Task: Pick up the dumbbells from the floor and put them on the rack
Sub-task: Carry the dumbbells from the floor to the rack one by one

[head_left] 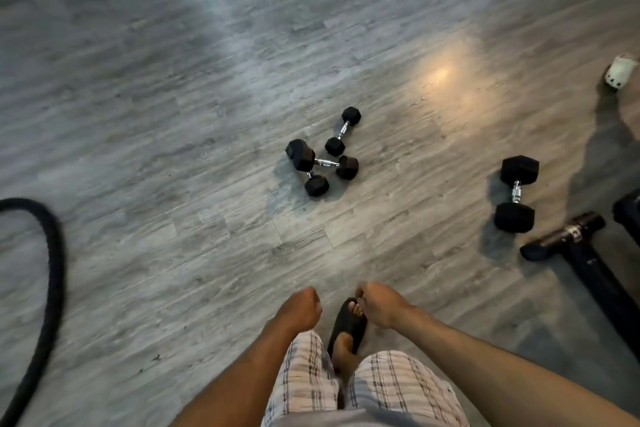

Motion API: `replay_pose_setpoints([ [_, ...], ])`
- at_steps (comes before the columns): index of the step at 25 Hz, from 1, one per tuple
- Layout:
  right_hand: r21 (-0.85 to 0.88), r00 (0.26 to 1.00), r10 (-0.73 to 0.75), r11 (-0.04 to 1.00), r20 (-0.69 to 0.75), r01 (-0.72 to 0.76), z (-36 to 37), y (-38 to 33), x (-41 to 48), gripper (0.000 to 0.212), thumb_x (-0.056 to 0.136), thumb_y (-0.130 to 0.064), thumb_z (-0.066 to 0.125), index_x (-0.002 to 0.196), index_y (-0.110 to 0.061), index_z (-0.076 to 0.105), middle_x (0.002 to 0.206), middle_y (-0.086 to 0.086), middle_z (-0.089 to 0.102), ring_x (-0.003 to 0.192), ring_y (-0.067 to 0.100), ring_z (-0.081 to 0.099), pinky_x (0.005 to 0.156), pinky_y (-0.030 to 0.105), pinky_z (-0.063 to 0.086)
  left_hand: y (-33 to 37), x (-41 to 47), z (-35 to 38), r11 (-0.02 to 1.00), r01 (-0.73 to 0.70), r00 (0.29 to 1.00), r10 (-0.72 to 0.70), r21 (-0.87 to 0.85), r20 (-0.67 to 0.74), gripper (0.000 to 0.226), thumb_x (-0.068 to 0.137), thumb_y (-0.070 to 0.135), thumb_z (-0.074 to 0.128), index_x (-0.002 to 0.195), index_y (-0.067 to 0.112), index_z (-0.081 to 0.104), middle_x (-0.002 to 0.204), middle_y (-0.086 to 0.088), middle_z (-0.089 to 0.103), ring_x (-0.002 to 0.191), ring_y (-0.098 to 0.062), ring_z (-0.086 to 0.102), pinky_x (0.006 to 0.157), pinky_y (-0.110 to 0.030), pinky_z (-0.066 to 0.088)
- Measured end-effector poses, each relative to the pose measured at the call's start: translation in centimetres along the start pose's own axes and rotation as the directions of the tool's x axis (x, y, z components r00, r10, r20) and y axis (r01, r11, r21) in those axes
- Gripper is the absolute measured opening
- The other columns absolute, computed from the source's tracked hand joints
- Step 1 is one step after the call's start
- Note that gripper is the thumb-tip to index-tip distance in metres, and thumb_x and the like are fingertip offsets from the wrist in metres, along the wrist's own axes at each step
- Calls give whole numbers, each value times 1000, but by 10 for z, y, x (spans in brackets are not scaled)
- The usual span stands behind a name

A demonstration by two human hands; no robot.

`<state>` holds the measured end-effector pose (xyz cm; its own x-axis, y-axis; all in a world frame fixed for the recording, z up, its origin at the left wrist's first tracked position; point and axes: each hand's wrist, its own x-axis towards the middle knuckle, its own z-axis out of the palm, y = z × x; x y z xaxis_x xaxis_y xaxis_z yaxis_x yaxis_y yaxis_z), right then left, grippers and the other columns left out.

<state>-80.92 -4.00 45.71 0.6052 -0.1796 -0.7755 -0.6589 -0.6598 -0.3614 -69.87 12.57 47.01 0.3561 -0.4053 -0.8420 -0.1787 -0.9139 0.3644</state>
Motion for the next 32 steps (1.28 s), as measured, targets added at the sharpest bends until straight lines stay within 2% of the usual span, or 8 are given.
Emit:
replay_pose_setpoints([
  [10,-1,994,106,994,35,-106,-155,-68,177,23,93,-16,45,107,-11,62,109,15,68,103,34,62,84,37,51,40,168,-195,999,-9,997,13,-51,82,28,95,23,49,114,5,60,117,-16,64,103,-32,63,90,-37,52],
  [14,10,988,128,992,87,-129,-209,-100,234,22,93,-17,44,105,-12,62,109,14,68,102,34,62,84,38,51,51,206,-263,997,56,989,-48,-57,140,14,98,13,47,98,8,60,99,-11,64,91,-24,62,75,-20,47],
  [17,17,989,109,994,98,-112,-242,-117,283,24,94,-23,43,107,-15,61,109,12,68,103,33,62,88,41,51,58,253,-295,987,94,992,-81,-132,100,23,98,16,48,113,4,60,116,-17,64,109,-33,61,88,-31,47],
  [19,-9,992,86,996,95,-86,-257,-119,323,27,96,-24,41,109,-14,62,111,11,67,108,32,61,93,41,47,63,293,-304,942,180,982,-155,-283,108,16,97,17,49,104,9,61,112,-19,67,102,-34,64,91,-39,53],
  [22,-79,992,68,995,108,-60,-265,-108,395,28,98,-22,41,114,-13,62,117,11,66,115,29,58,96,37,36,70,359,-305,763,300,951,-285,-573,118,11,99,19,46,92,19,54,94,-14,70,74,-25,66,75,-37,58],
  [28,-149,984,110,985,144,-88,-234,-34,554,29,94,-19,42,120,-16,56,123,12,62,118,33,56,82,33,38,75,515,-268,218,357,882,-399,-908,251,19,103,21,41,119,14,50,80,-7,62,62,-16,63,60,-28,48],
  [31,-204,989,80,977,122,-54,-213,11,628,46,92,-17,51,136,-15,39,134,15,46,126,36,43,90,41,38,60,596,-237,-34,379,816,-459,-925,351,38,100,30,48,133,11,44,100,-11,60,82,-22,65,68,-35,54],
  [32,-215,992,44,977,118,-18,-207,24,649,54,90,-17,56,140,-15,34,137,16,41,128,38,40,96,45,39,54,618,-228,-51,368,776,-533,-929,336,50,96,37,55,137,13,42,115,-12,58,98,-26,63,76,-40,54],
])
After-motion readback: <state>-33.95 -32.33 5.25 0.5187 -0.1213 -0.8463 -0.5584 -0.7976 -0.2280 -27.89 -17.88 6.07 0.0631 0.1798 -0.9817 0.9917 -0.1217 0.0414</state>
